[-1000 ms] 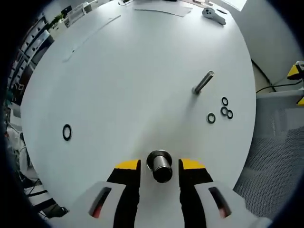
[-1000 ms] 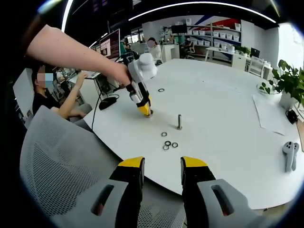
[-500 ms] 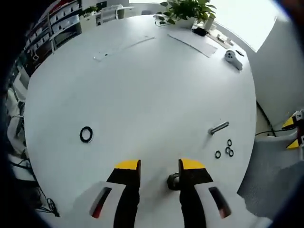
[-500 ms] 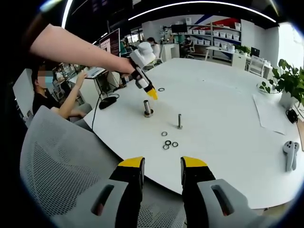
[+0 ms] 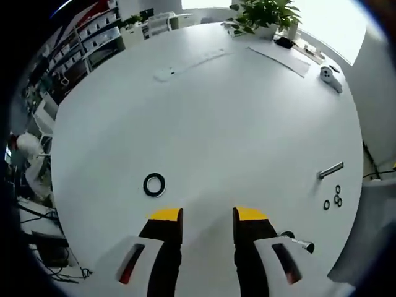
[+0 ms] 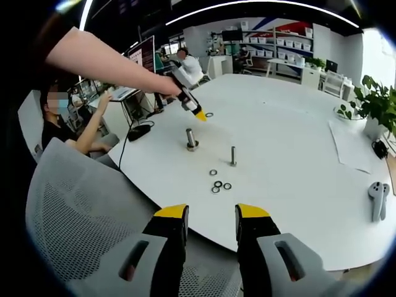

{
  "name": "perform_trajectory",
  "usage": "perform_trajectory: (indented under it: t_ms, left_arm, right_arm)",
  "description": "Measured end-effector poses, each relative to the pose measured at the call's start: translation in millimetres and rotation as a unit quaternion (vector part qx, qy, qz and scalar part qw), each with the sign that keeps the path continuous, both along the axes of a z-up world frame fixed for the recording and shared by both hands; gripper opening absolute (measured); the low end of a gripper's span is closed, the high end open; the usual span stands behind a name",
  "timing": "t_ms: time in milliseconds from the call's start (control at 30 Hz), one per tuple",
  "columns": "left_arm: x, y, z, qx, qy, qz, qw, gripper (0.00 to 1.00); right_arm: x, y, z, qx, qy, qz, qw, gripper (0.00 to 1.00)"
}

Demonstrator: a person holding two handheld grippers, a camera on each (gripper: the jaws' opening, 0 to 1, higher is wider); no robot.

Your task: Place the washer onto the threaded stud by aligning its center hole with the stud, sliding it down to the base, and recovering from edge contact or off-axis alignment until the washer reaches the visible bottom stop.

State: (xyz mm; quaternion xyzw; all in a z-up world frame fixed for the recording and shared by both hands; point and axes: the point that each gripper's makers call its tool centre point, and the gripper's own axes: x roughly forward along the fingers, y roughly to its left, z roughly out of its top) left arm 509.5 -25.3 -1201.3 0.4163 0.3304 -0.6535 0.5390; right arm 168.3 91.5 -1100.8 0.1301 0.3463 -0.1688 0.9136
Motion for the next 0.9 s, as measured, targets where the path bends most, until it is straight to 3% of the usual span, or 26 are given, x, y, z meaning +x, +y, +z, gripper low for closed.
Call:
perform_trajectory:
  t_ms: [133,300,400,533,767,800,900]
  left_arm:
    - [20.6,-11,-4.6,-0.007,-0.017,0.015,0.9997,0.32]
    - [52.5,-28,-12.4,-0.013,-0.018,0.043,0.9988,0.35]
    - [51.5,-30,-17.0,-0.015,-0.007,0.072,0.9973,0.36]
    - [68.0,-39,-25.6,-0.022,-0.028,0.075,0.9965,0.36]
    - [63.9,-37,-29.7,-0.015,-0.017,0.092,0.9955,0.31]
    - [71.8,-48,-34.3,-0.012,-0.016,0.091,0.9956,0.3]
    - [75.0,-51,-37.0,-0.012,-0.015,0.09,0.9958,0.28]
  right_arm:
    - [0,1,-0.8,0.001,0.004,0.001,1.0,0.33]
    - [-1,1,-2.9,0.002,0.008,0.002,1.0,0.33]
    - [-1,2,-2.4,0.003,0.007,0.001,1.0,0.33]
    - [-3,-1,-2.0,0.002,0.006,-0.009,0.9999,0.33]
    - [-4,0,-2.8,0.004,0.011,-0.006,0.9999,0.33]
    - [-4,0,-2.6,0.003,0.01,-0.008,0.9999,0.33]
    - [-3,-2,-2.6,0.004,0.008,-0.011,0.9999,0.33]
